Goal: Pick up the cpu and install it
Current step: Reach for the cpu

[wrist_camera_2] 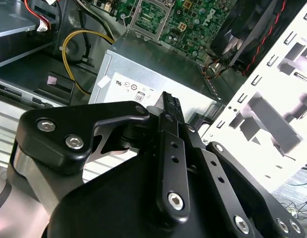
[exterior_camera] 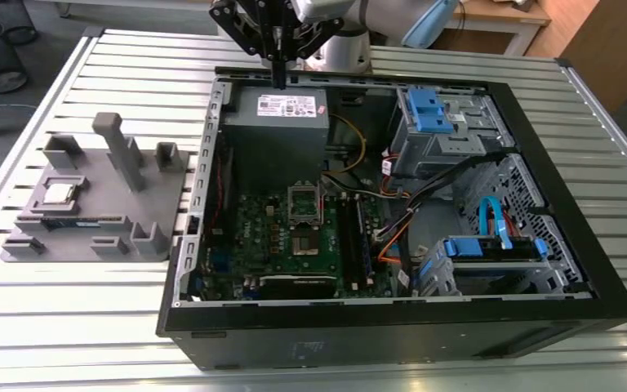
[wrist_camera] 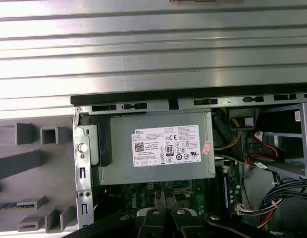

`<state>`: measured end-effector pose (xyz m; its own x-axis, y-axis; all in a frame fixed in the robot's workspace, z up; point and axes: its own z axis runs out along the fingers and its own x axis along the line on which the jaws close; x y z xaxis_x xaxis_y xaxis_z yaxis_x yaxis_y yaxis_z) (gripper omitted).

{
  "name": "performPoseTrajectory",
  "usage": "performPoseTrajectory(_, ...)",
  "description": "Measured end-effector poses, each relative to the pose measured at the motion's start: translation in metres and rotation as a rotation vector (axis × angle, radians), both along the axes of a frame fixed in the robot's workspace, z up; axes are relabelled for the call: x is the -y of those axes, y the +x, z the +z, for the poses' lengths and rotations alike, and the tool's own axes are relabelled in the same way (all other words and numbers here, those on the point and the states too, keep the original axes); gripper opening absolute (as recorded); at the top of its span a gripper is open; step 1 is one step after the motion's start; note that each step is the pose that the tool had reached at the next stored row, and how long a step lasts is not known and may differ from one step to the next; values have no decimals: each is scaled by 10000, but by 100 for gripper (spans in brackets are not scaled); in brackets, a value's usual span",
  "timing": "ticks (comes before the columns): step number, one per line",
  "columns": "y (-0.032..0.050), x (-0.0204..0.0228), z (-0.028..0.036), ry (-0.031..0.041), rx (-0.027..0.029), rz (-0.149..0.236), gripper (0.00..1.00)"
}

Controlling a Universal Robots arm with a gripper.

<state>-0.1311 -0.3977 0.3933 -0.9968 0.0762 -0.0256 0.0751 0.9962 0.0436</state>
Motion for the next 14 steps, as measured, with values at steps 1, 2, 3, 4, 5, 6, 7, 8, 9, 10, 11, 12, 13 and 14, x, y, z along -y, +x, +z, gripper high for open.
performPoseTrajectory(1, 0, 0, 0, 0, 0, 0, 11)
performPoseTrajectory(2, 0, 0, 0, 0, 0, 0, 11)
performPoseTrajectory(3, -2, 0, 0, 0, 0, 0, 11)
performPoseTrajectory(4, -7, 0, 0, 1, -1, -2, 11)
performPoseTrajectory(5, -12, 0, 0, 0, 0, -2, 11)
performPoseTrajectory(6, -21, 1, 0, 0, 0, 0, 11)
performPoseTrajectory(7, -33, 0, 1, -2, 0, -1, 11)
performPoseTrajectory(8, -46, 0, 0, 0, 0, -1, 11)
performPoseTrajectory(9, -62, 0, 0, 0, 0, 0, 11)
performPoseTrajectory(10, -80, 0, 0, 0, 0, 0, 11)
performPoseTrajectory(11, -98, 0, 0, 0, 0, 0, 11)
performPoseTrajectory(12, -115, 0, 0, -1, 0, 1, 11)
performPoseTrajectory(13, -133, 0, 0, 0, 0, 1, 11)
performPoseTrajectory(14, -152, 0, 0, -1, 0, 1, 11)
